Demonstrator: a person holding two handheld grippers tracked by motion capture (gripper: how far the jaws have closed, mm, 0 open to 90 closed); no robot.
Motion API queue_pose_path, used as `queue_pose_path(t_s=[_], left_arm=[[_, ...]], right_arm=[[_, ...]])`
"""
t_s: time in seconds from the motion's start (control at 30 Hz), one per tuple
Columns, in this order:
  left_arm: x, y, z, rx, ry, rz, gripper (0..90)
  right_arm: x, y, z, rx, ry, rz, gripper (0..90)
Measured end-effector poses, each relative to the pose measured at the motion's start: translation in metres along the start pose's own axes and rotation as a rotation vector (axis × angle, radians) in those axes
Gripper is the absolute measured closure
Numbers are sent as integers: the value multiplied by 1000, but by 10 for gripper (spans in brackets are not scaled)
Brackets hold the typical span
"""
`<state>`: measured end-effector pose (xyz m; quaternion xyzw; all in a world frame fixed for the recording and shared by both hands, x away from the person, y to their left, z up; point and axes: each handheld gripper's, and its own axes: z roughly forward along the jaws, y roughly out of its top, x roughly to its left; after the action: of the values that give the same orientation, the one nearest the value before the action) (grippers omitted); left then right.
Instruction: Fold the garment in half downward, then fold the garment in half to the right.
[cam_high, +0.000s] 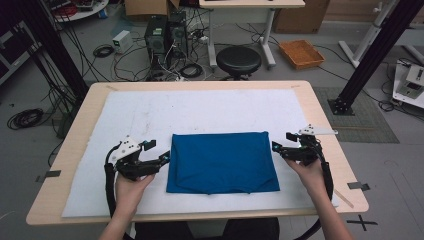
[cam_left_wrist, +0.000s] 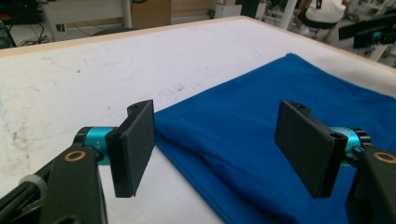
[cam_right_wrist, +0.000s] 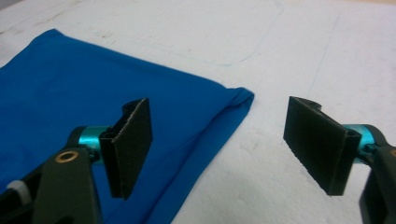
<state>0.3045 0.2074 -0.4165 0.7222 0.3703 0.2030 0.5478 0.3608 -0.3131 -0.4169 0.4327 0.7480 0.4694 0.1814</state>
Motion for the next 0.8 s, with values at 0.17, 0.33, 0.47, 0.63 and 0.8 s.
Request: queue_pose_path(t_s=[0.17, 0.33, 0.47, 0.63, 0.8], left_arm=[[1, 0, -2, 0, 0, -8, 293], [0, -1, 0, 23, 22, 0, 293], [-1, -1, 0, 29, 31, 6, 293], [-4, 0, -2, 29, 29, 13, 293], [-7, 0, -5, 55, 9, -4, 293]], right_arm=[[3, 4, -4, -27, -6, -5, 218], [6, 3, -4, -21, 3, -13, 218], [7, 2, -4, -20, 7, -11, 220], [10, 5, -5, -35, 10, -23, 227], [12, 6, -2, -27, 12, -29, 231]])
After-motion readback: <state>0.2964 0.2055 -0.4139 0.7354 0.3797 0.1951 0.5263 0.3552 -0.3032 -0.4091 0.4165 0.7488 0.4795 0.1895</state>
